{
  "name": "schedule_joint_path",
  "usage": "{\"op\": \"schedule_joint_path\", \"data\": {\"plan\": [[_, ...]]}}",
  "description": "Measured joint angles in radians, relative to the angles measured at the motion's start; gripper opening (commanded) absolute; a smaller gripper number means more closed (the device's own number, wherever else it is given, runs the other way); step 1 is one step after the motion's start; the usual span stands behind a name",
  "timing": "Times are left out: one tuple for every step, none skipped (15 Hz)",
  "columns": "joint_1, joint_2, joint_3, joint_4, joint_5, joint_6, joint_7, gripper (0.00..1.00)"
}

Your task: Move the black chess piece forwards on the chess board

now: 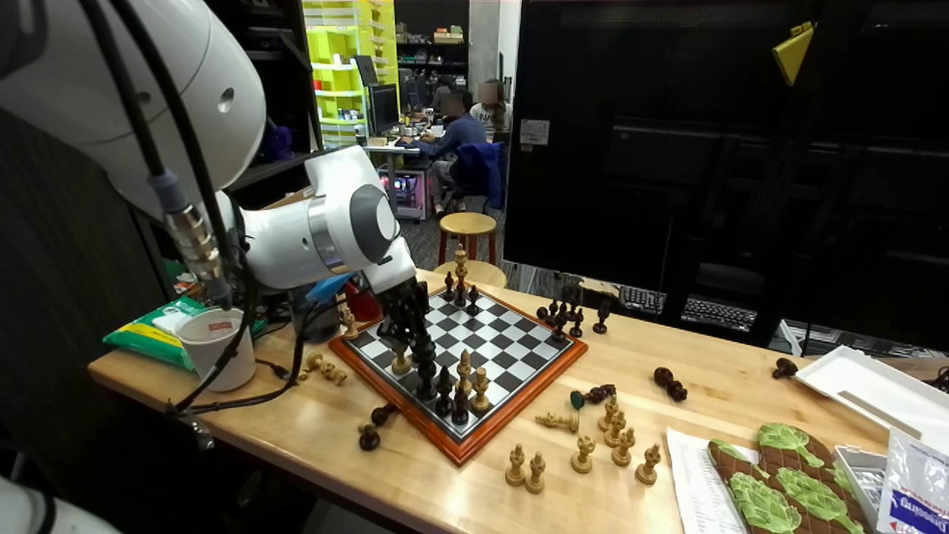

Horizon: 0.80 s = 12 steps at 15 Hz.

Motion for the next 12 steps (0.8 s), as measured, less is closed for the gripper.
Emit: {"op": "schedule_joint_path", "data": {"plan": [[0.004,-0.001,0.002,0.012,-0.012,-0.020,0.005,0.06],[0.009,-0.003,0.005,0.024,-0.023,-0.040,0.010,0.06],[0.014,-0.007,0.008,0.035,-0.033,-0.059,0.015,0.06],[0.021,-0.011,0.010,0.047,-0.041,-0.080,0.018,0.06],[0.028,-0.015,0.013,0.059,-0.046,-0.104,0.018,0.06],[0.036,-0.021,0.014,0.071,-0.046,-0.126,0.018,0.06],[0.044,-0.026,0.015,0.083,-0.046,-0.148,0.017,0.06],[0.053,-0.031,0.016,0.096,-0.046,-0.173,0.016,0.06],[0.060,-0.036,0.016,0.108,-0.045,-0.195,0.010,0.06],[0.068,-0.040,0.016,0.123,-0.044,-0.216,0.000,0.06],[0.073,-0.045,0.016,0.138,-0.043,-0.237,-0.010,0.06],[0.077,-0.050,0.015,0.153,-0.041,-0.255,-0.026,0.06]]}}
